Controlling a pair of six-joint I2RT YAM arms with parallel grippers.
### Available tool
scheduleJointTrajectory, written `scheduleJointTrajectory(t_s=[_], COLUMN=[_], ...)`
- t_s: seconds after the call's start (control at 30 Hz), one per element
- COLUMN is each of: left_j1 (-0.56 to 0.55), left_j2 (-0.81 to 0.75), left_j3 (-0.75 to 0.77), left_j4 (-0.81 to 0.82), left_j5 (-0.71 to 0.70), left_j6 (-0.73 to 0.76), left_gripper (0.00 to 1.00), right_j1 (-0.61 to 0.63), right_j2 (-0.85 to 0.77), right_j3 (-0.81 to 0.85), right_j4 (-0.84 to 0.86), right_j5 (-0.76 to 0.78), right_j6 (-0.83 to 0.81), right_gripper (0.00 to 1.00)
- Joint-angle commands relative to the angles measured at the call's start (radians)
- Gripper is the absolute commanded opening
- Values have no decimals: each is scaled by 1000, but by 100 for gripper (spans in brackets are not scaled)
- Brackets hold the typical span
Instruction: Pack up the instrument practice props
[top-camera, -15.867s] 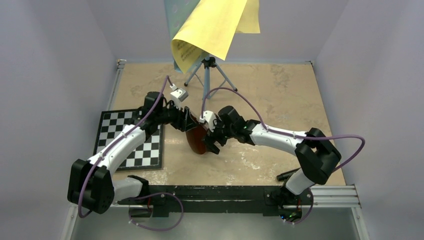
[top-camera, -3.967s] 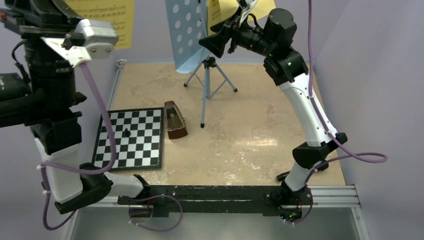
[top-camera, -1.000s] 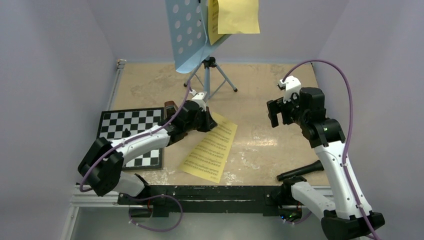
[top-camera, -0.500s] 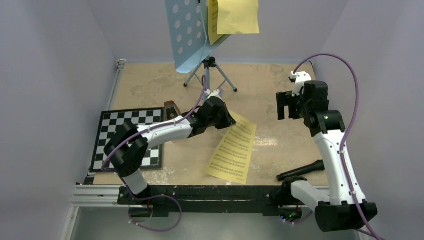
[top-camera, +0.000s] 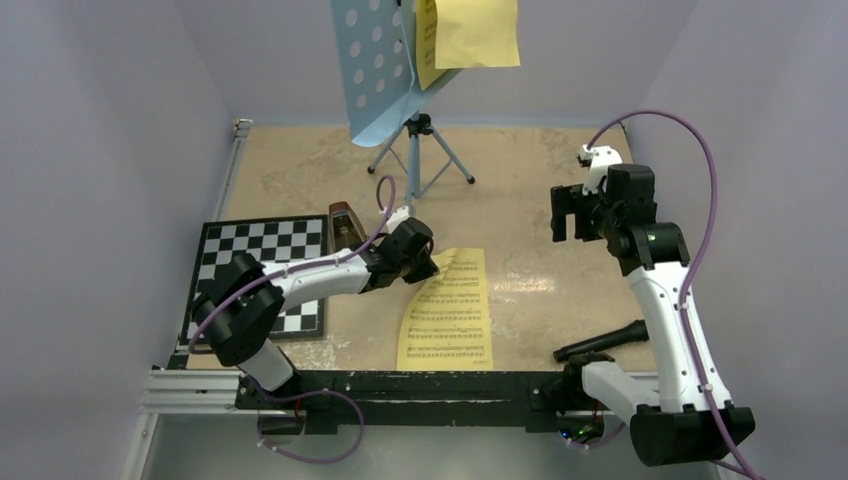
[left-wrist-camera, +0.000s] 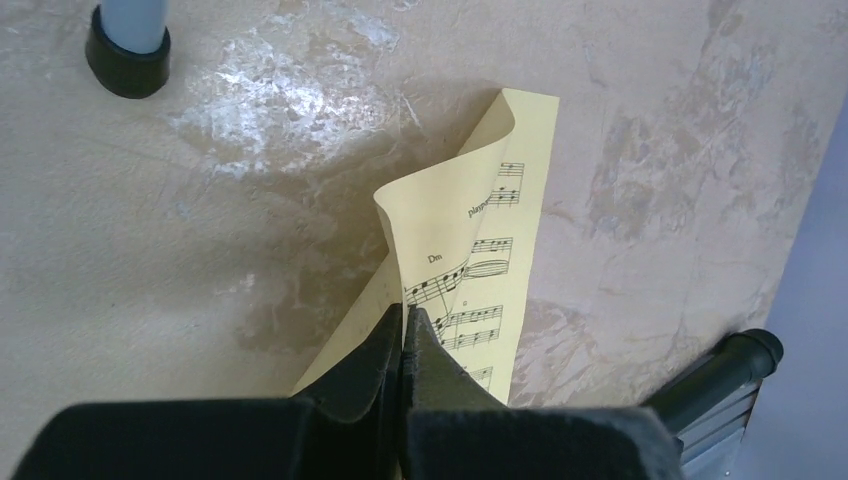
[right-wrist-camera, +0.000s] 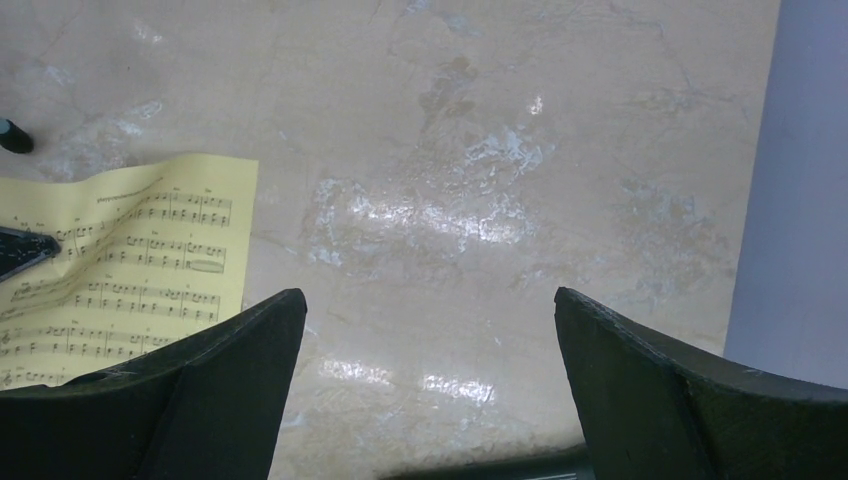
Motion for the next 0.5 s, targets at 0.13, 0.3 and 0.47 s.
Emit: scheduleJointTrajectory(t_s=[0.13,0.3,0.47], left_j1=[9,16,24], left_j2=[-125,-136,-170], left_j3=[-90,-116,-104], left_j4=[79,168,123], left_j5=[-51,-27,9], left_j6=[238,390,482], left_gripper=[14,32,42], right_j1=[-2,-3,-3], right_j2=[-63,-73,-76], right_j3=[-45,-54,-59], right_j4=[6,5,8], right_j5=[-41,-51,-75], right_j6=[36,41,47], right_gripper=[99,99,99])
